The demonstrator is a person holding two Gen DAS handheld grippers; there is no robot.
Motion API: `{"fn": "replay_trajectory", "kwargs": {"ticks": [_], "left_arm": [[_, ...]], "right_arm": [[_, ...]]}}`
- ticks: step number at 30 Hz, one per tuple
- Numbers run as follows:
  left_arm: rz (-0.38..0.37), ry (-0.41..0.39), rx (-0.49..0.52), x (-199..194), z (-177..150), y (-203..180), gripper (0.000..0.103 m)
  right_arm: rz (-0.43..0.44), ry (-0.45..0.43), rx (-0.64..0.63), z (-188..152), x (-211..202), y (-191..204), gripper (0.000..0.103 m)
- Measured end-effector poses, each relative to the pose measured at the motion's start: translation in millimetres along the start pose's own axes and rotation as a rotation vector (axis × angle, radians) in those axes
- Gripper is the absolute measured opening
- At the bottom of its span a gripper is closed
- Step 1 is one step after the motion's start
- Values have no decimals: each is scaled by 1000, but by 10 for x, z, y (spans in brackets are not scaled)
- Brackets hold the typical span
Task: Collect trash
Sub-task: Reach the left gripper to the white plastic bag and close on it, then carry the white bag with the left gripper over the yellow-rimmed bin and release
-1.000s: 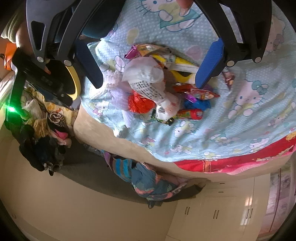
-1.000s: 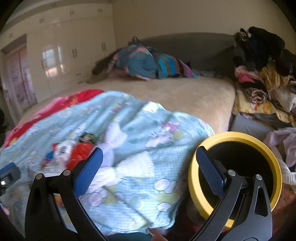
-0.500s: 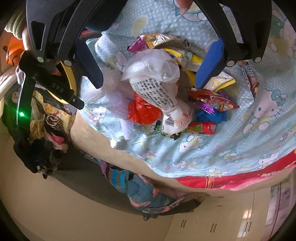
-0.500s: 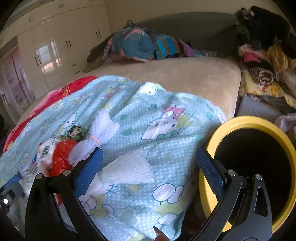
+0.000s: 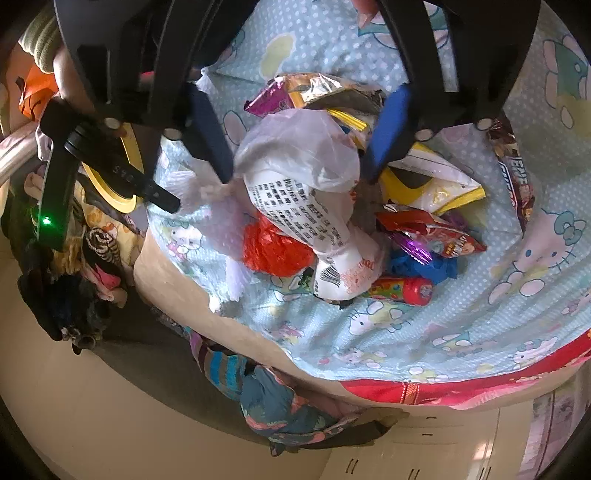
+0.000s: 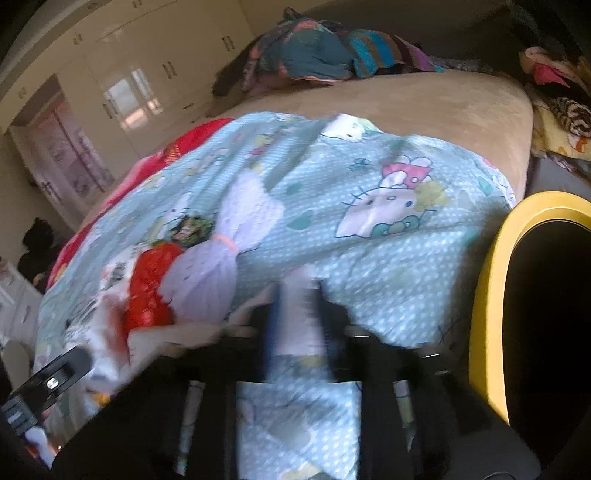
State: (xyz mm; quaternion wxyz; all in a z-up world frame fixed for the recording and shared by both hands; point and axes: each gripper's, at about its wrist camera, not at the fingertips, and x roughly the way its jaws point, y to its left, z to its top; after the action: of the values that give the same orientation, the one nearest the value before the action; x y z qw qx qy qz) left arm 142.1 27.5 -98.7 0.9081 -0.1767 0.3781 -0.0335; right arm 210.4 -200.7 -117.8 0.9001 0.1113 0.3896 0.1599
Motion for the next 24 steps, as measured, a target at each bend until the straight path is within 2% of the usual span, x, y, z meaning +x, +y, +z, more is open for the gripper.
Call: {"fn": "replay_trajectory", "kwargs": {"ticks": [5,9,18,24], "left_arm": [[-7,-3,4,-23,-21,10,46],[-11,-34,16,-127,-7,-4,39],[-55,-136,51,-498,114,-52,35],[-80,-176,89,-687,144,-172,35]], "right_arm": [[28,-20,-14,-33,-167,8,3],[32,-53,-36,-65,-335,43,3],[58,-125,-104,-83,-659,150,3],[95,-173,-141,-51,-921,213,3]]}}
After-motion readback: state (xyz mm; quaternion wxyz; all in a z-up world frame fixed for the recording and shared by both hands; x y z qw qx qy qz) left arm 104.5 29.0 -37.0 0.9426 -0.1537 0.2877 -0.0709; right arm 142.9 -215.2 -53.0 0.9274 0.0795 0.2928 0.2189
